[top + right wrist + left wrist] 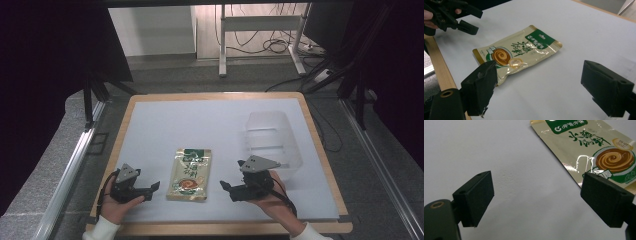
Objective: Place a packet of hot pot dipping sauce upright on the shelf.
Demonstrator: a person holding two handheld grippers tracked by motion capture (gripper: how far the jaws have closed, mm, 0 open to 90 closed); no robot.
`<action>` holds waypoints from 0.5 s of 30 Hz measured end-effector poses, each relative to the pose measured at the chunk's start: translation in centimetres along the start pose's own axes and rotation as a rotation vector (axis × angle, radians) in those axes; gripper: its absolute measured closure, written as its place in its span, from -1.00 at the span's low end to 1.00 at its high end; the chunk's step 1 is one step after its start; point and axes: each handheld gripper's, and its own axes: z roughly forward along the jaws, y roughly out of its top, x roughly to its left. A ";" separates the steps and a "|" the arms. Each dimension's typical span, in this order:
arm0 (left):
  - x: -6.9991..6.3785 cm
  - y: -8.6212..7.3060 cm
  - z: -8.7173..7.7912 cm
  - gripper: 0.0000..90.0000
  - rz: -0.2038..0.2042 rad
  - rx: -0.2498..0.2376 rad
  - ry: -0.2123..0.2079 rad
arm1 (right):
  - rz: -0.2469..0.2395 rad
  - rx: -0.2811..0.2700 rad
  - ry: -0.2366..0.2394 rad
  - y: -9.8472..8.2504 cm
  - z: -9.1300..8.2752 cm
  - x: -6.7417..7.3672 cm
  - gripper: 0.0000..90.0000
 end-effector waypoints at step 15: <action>0.0 0.0 0.1 -0.74 0.004 0.006 0.002 | -0.039 0.003 0.013 2.6 0.1 0.1 -0.71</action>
